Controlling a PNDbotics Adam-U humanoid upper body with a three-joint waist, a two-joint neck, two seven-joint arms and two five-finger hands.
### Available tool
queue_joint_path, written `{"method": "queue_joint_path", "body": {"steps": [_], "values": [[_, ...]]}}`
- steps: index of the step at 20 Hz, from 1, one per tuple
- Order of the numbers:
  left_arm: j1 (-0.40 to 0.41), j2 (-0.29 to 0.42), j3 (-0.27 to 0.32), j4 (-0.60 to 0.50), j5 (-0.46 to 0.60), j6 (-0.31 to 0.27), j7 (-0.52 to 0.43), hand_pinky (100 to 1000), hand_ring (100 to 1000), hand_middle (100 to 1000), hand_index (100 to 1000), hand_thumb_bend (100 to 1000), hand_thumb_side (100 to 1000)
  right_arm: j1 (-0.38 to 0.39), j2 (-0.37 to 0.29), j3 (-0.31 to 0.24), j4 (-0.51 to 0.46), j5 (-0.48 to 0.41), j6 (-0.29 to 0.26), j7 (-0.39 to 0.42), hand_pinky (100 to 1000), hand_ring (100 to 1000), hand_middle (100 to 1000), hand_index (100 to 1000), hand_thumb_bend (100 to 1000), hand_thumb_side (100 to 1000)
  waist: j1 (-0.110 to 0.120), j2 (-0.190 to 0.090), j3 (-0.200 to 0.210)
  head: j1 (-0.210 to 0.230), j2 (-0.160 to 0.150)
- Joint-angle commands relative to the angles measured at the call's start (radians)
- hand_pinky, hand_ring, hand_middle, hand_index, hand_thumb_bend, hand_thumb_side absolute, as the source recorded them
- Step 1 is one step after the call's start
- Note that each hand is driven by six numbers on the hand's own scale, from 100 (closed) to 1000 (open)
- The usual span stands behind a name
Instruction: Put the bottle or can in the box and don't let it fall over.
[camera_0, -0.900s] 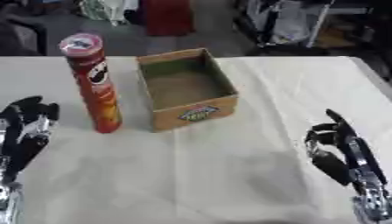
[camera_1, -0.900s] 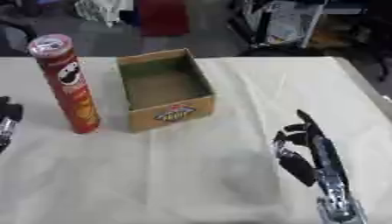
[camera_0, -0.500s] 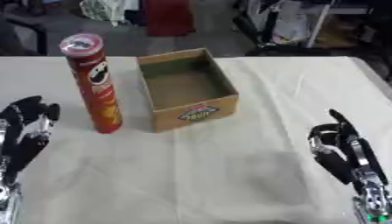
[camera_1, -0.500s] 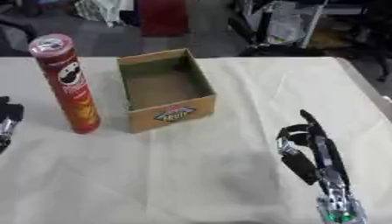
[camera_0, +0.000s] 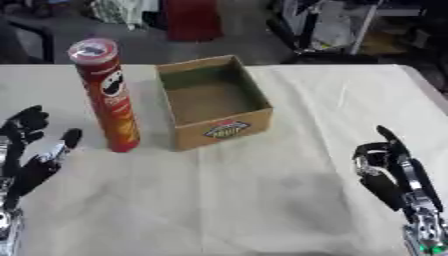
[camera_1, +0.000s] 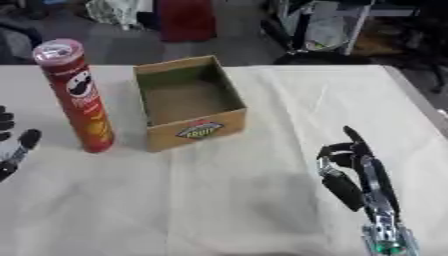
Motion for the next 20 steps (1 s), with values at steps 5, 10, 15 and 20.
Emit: {"method": "queue_joint_path", "body": {"steps": [5, 10, 15, 20], "values": [[-0.093, 0.060, -0.018, 0.093, 0.027, 0.029, 0.031, 871, 868, 804, 930, 793, 311, -0.003, -0.013, -0.007, -0.011, -0.010, 0.003, -0.008, 741, 671, 670, 1000, 100, 484, 0.000, -0.010, -0.006, 0.006, -0.007], [-0.161, 0.086, -0.034, 0.185, 0.172, -0.025, 0.043, 875, 865, 784, 912, 784, 295, -0.002, -0.012, -0.006, -0.010, -0.016, 0.004, -0.010, 741, 670, 669, 1000, 100, 485, -0.001, -0.010, -0.011, 0.008, -0.004], [-0.226, 0.116, -0.042, 0.274, 0.257, -0.074, 0.050, 880, 873, 774, 905, 770, 282, -0.001, -0.012, -0.004, -0.008, -0.020, 0.006, -0.012, 740, 669, 667, 1000, 100, 486, -0.002, -0.010, -0.016, 0.012, -0.001], [-0.293, 0.140, -0.057, 0.367, 0.274, -0.099, 0.046, 888, 888, 777, 907, 767, 288, -0.001, -0.011, -0.001, -0.007, -0.023, 0.007, -0.012, 740, 669, 666, 1000, 100, 488, -0.002, -0.011, -0.023, 0.016, 0.000]]}}
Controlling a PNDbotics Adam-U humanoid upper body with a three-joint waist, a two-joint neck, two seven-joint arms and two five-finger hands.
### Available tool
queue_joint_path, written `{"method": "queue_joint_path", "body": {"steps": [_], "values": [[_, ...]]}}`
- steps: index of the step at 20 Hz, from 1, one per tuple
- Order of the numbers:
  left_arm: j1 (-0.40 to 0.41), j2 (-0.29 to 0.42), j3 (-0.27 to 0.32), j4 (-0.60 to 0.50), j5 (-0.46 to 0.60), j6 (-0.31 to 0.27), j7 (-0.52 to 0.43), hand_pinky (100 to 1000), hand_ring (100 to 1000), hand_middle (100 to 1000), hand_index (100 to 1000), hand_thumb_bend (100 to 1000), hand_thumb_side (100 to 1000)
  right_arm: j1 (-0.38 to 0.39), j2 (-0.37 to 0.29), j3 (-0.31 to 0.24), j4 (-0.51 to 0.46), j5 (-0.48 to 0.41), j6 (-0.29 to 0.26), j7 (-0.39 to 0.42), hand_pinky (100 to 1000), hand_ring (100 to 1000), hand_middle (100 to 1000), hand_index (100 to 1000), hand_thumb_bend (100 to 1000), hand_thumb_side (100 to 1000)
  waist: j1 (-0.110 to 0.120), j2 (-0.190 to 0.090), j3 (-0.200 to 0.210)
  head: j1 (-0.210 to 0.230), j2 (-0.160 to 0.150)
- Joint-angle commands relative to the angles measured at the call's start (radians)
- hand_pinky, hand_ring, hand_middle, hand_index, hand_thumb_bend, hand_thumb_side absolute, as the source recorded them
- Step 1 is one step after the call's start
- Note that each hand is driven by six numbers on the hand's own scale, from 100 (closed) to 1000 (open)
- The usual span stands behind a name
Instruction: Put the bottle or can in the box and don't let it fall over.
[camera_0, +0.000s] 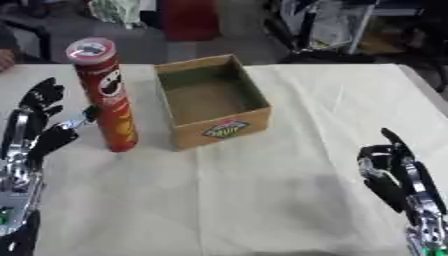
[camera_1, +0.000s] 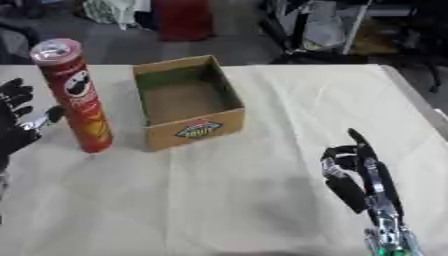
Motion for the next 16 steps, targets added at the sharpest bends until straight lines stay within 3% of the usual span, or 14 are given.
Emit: {"method": "queue_joint_path", "body": {"steps": [1, 16], "values": [[-0.043, 0.039, -0.012, 0.040, 0.010, -0.019, -0.004, 888, 888, 777, 907, 767, 288, -0.009, -0.011, -0.001, -0.008, -0.006, -0.001, -0.002, 740, 669, 666, 1000, 100, 488, 0.001, -0.010, -0.004, 0.005, -0.001], [-0.201, 0.086, -0.094, 0.272, -0.060, -0.079, -0.064, 902, 925, 819, 922, 790, 360, -0.007, -0.009, 0.006, -0.005, -0.015, -0.005, 0.007, 743, 668, 666, 1000, 100, 488, -0.001, -0.011, -0.028, 0.017, 0.003]]}}
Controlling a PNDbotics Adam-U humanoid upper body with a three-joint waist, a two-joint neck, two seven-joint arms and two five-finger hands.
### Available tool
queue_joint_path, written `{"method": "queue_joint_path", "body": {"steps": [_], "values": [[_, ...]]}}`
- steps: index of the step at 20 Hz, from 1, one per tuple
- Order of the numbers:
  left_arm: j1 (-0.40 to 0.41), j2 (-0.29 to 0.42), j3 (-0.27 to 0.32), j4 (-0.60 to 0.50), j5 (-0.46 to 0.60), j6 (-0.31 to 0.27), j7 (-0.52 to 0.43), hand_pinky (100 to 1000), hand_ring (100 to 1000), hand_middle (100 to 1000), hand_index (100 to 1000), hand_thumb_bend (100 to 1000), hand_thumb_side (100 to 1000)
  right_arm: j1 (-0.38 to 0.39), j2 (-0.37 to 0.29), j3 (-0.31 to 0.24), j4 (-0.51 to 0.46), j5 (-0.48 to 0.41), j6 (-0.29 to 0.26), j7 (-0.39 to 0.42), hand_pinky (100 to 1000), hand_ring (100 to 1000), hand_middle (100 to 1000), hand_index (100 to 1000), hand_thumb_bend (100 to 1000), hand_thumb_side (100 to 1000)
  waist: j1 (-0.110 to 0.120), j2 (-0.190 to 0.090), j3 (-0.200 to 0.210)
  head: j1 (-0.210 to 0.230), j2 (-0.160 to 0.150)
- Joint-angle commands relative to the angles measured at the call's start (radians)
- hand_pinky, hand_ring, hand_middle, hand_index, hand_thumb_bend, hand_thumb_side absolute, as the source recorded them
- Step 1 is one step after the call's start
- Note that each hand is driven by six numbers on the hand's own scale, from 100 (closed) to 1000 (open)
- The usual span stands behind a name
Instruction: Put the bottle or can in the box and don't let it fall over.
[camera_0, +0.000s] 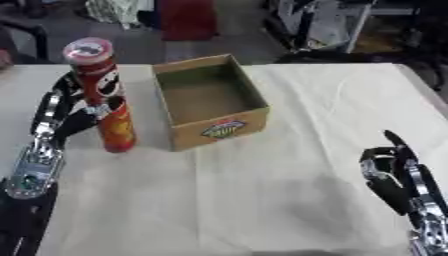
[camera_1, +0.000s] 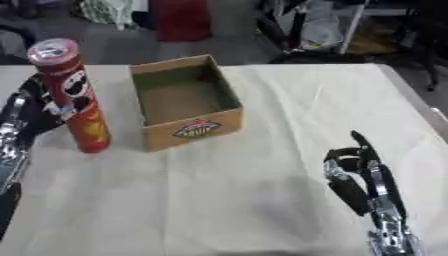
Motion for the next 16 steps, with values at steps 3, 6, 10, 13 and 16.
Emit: {"method": "queue_joint_path", "body": {"steps": [3, 6, 10, 13, 16], "values": [[-0.052, 0.043, -0.023, 0.061, -0.031, -0.021, -0.020, 902, 924, 810, 918, 773, 356, -0.007, -0.008, 0.001, -0.008, -0.009, -0.002, 0.005, 743, 668, 666, 1000, 100, 488, -0.002, -0.011, -0.008, 0.007, 0.003], [-0.060, 0.047, -0.030, 0.088, -0.039, -0.030, -0.045, 902, 924, 791, 901, 756, 343, -0.008, -0.007, 0.000, -0.007, -0.010, -0.002, 0.006, 743, 668, 665, 1000, 100, 488, -0.002, -0.011, -0.009, 0.006, 0.004], [-0.059, 0.047, -0.029, 0.107, -0.031, -0.036, -0.070, 901, 918, 724, 845, 665, 246, -0.008, -0.006, 0.000, -0.006, -0.013, -0.003, 0.006, 743, 668, 664, 1000, 100, 489, -0.003, -0.012, -0.009, 0.004, 0.003], [-0.057, 0.048, -0.027, 0.111, -0.020, -0.037, -0.080, 899, 907, 597, 738, 547, 149, -0.009, -0.006, -0.001, -0.006, -0.015, -0.003, 0.006, 742, 668, 664, 1000, 100, 489, -0.003, -0.012, -0.008, 0.004, 0.002], [-0.054, 0.050, -0.020, 0.108, -0.019, -0.032, -0.057, 924, 914, 480, 606, 438, 100, -0.009, -0.007, -0.001, -0.005, -0.016, -0.002, 0.005, 744, 668, 663, 1000, 100, 488, -0.003, -0.013, -0.007, 0.003, 0.002]]}}
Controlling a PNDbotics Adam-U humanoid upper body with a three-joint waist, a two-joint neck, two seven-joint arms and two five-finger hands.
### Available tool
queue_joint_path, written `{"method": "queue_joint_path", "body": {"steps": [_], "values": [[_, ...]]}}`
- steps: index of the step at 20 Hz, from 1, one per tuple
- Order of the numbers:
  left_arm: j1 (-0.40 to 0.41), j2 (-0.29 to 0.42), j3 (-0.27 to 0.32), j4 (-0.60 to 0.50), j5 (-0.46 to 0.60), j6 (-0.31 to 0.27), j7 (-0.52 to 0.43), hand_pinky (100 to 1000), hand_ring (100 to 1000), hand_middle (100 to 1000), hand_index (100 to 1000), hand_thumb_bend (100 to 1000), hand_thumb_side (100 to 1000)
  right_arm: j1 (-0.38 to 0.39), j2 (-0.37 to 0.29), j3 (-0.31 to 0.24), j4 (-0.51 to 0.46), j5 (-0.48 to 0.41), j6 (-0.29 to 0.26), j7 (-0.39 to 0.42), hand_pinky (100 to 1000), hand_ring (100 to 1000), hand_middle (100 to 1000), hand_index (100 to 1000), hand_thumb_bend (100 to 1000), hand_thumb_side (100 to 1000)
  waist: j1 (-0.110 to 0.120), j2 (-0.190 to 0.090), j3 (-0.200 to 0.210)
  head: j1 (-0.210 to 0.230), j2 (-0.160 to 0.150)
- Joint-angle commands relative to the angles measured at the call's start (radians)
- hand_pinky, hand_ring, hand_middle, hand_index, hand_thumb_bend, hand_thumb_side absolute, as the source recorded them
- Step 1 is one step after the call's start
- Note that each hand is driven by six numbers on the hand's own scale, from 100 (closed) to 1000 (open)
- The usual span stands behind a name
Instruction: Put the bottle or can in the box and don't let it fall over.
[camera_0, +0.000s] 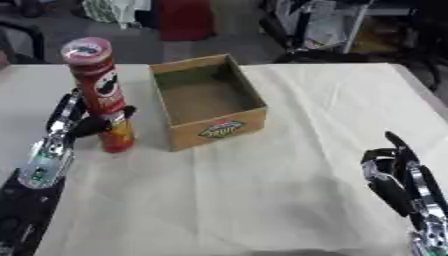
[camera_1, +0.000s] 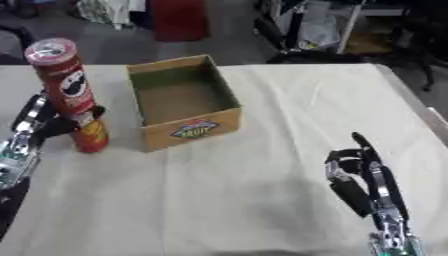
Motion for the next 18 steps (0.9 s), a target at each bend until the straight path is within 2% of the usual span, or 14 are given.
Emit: {"method": "queue_joint_path", "body": {"steps": [1, 2, 6, 12, 18], "values": [[-0.014, 0.031, 0.011, -0.014, 0.001, 0.005, 0.032, 928, 914, 475, 600, 430, 100, -0.009, -0.008, -0.001, -0.009, -0.007, 0.000, 0.000, 744, 668, 663, 1000, 100, 488, 0.001, -0.010, 0.002, -0.003, 0.003], [-0.014, 0.031, 0.013, -0.016, 0.000, 0.007, 0.051, 934, 909, 447, 566, 400, 100, -0.009, -0.008, -0.001, -0.008, -0.007, 0.001, 0.000, 744, 668, 663, 1000, 100, 488, 0.001, -0.011, 0.002, -0.003, 0.003], [-0.019, 0.030, 0.013, -0.026, 0.011, 0.010, 0.107, 939, 907, 424, 543, 349, 100, -0.009, -0.008, -0.001, -0.008, -0.008, 0.001, 0.000, 744, 668, 663, 1000, 100, 487, 0.001, -0.011, 0.003, -0.002, 0.002], [-0.058, 0.020, 0.012, -0.053, 0.058, 0.014, 0.126, 936, 907, 428, 547, 345, 100, -0.008, -0.009, -0.001, -0.007, -0.008, 0.001, 0.002, 744, 668, 663, 1000, 100, 486, -0.002, -0.013, 0.002, 0.001, 0.003], [-0.160, 0.000, -0.004, -0.055, 0.085, 0.016, 0.124, 926, 899, 447, 566, 365, 100, -0.009, -0.005, 0.006, -0.005, -0.011, 0.000, 0.007, 745, 668, 663, 1000, 100, 485, -0.007, -0.013, -0.014, 0.013, 0.001]]}}
